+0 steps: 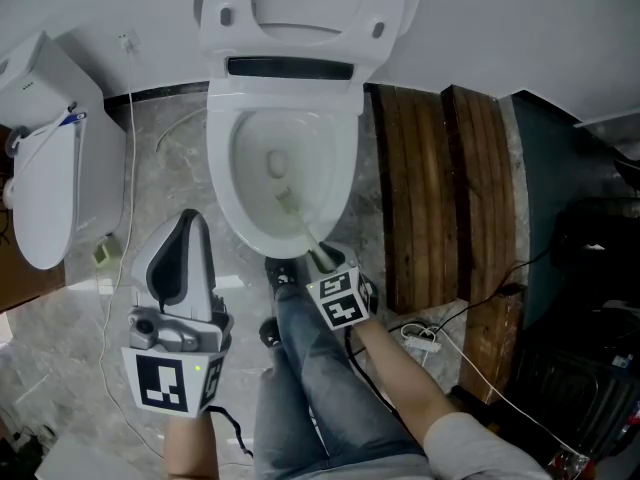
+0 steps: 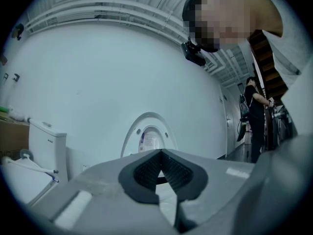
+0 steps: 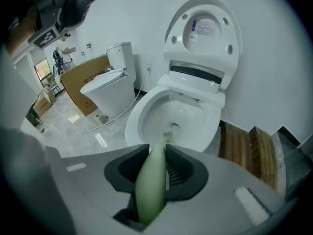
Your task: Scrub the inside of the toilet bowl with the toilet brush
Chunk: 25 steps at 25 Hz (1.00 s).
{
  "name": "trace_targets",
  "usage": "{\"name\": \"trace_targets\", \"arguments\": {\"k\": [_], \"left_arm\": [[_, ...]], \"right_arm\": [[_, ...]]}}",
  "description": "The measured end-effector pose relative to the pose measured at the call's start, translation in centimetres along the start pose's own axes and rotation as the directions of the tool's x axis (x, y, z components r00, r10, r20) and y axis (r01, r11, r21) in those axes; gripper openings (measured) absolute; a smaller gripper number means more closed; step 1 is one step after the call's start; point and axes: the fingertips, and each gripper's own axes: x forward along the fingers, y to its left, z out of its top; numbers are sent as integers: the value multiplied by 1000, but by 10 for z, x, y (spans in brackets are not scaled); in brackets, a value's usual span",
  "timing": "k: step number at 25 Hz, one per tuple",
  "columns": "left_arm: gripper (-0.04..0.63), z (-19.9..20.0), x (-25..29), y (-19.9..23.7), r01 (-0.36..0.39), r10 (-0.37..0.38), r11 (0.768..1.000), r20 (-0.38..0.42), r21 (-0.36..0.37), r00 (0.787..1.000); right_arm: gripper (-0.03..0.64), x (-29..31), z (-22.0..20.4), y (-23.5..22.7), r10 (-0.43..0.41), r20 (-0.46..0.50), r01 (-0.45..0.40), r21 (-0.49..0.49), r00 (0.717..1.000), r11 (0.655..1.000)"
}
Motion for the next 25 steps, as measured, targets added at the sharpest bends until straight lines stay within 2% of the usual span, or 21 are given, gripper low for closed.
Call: {"name": "trace_targets", "arguments": {"k": [5,9,14,25], "left_arm": [[3,-1,0,5,-7,7,1000,-2,9,1000],[3,2,6,5,8,-8,1000,19,-20,1000],[3,-6,6,13,-13,13,1000,-27,28,1000],[3,-9,19,27,-29,29,999,-41,20,999]], "right_arm": [[103,1,2,-8,-48,-10,48,-48,999,998],[103,5,5,-12,-83,-19,81,-91,996,993],[103,9,9,-20,-120,-22,116,-140,992,983],[103,27,27,-45,-178,-21,169,-232,984,958]]}}
